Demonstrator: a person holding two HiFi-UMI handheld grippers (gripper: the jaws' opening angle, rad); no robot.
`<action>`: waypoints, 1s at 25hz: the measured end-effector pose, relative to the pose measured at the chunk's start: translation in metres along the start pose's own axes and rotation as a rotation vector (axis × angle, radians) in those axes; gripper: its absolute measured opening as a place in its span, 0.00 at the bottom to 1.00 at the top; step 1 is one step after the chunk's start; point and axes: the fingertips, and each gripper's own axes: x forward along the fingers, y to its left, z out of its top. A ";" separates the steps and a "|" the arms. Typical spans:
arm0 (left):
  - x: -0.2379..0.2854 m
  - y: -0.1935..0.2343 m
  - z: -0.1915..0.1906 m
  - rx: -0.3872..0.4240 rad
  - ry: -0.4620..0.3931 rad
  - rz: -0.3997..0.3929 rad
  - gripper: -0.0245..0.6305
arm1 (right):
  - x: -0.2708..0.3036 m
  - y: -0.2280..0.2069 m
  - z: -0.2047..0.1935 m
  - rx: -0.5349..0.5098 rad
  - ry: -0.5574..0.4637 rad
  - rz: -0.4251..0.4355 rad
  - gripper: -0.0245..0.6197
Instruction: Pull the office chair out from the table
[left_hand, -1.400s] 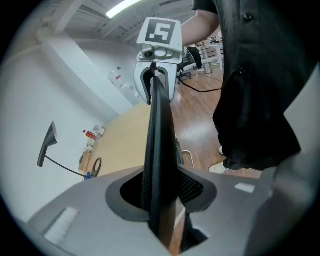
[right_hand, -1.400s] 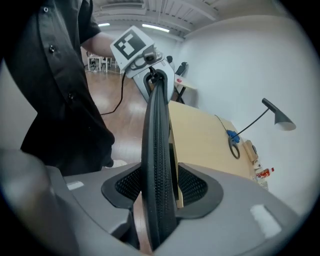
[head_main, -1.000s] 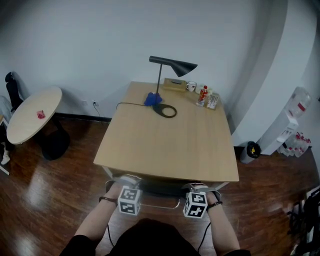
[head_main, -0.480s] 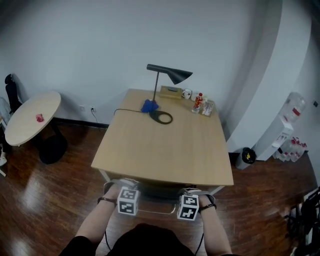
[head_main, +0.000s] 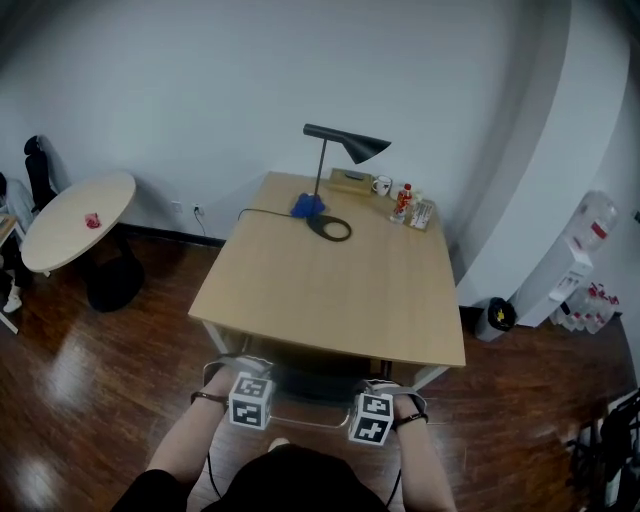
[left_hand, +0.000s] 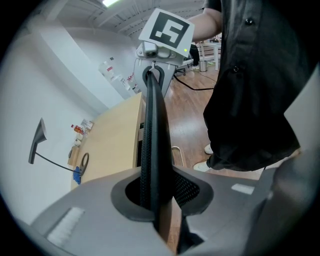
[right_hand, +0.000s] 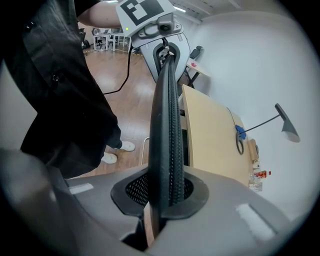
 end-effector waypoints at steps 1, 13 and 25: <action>0.000 -0.005 0.003 -0.002 0.003 0.005 0.16 | -0.002 0.004 -0.002 -0.004 -0.001 -0.002 0.12; -0.023 -0.065 0.018 -0.028 0.018 0.017 0.16 | -0.022 0.065 0.003 -0.026 -0.012 0.009 0.12; -0.043 -0.117 0.029 -0.021 0.005 -0.029 0.16 | -0.040 0.122 0.009 0.019 -0.002 0.041 0.13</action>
